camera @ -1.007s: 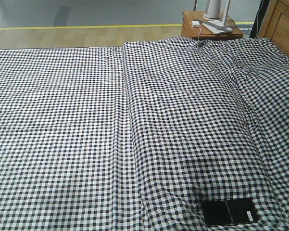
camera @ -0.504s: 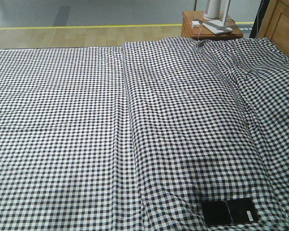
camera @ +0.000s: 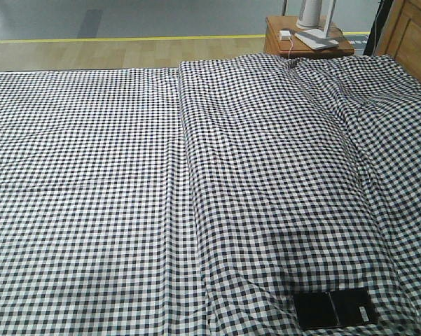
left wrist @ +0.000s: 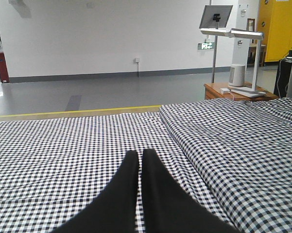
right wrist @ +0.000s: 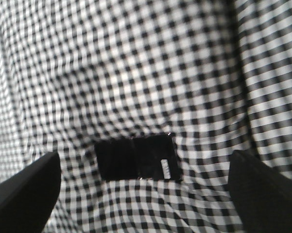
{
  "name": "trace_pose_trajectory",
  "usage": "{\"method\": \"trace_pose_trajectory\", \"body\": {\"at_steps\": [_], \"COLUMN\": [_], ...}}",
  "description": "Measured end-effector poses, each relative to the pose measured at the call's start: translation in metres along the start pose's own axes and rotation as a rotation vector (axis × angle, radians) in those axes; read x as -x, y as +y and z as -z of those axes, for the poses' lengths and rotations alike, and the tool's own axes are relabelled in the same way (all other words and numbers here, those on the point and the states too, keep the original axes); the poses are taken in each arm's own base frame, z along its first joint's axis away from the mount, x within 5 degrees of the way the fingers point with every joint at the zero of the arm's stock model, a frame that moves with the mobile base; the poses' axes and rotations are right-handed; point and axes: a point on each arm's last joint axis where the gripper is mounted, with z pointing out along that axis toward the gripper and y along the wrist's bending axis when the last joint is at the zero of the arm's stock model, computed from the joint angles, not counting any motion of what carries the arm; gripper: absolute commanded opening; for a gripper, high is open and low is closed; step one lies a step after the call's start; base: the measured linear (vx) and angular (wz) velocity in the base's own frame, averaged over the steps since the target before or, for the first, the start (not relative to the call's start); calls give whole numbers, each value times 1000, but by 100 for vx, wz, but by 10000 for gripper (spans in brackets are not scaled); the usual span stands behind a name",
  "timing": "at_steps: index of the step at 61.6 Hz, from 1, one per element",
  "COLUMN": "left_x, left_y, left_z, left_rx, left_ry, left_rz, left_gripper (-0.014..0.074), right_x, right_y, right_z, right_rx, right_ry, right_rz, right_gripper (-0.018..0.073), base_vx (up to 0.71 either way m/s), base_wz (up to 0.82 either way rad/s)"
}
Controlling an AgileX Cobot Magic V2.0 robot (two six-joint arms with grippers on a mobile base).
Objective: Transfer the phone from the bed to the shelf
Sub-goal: 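Lower the right gripper over the black phone on the gingham bed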
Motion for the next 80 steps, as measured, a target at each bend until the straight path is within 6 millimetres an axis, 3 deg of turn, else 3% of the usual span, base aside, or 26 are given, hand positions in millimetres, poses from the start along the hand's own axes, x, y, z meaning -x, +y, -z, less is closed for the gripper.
{"method": "trace_pose_trajectory", "body": {"at_steps": [18, 36, 80], "left_x": [0, 0, 0], "left_y": [0, 0, 0], "left_z": [0, 0, 0], "left_rx": [0, 0, 0], "left_ry": [0, 0, 0], "left_rz": [0, 0, 0], "left_gripper": [1, 1, 1], "right_x": [-25, -54, -90], "right_y": [-34, -56, -75], "right_z": [-77, -133, -195], "right_rx": [178, 265, 405], "right_ry": [132, 224, 268], "right_rz": [2, -32, -86], "right_gripper": [634, 622, 604], "base_vx": [0, 0, 0], "base_wz": [0, 0, 0]}}
